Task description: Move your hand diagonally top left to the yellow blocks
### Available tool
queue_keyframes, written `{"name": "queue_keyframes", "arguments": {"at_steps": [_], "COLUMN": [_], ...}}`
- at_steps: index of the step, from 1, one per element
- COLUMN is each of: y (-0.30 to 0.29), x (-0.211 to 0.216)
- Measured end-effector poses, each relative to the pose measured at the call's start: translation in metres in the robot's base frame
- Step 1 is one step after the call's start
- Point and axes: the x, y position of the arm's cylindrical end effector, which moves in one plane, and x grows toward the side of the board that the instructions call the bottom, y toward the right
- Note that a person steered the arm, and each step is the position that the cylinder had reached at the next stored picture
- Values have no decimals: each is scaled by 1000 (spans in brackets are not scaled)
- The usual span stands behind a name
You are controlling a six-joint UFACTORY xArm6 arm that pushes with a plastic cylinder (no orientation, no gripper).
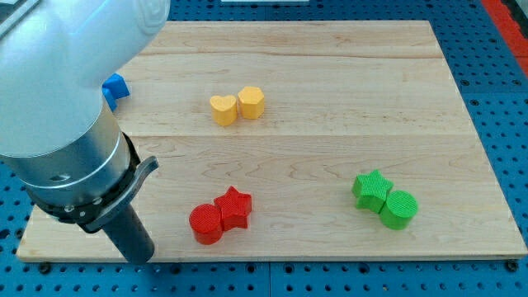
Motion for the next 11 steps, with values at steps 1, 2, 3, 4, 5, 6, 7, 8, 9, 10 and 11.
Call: {"name": "queue_keyframes", "arguments": {"at_steps": [1, 2, 3, 4, 5, 6, 7, 8, 9, 10, 11], "y": [0, 3, 17, 14, -27, -33, -31, 4, 59, 63, 63], "x": [0, 0, 1, -19, -65, -130, -201, -267, -284, -264, -229]}}
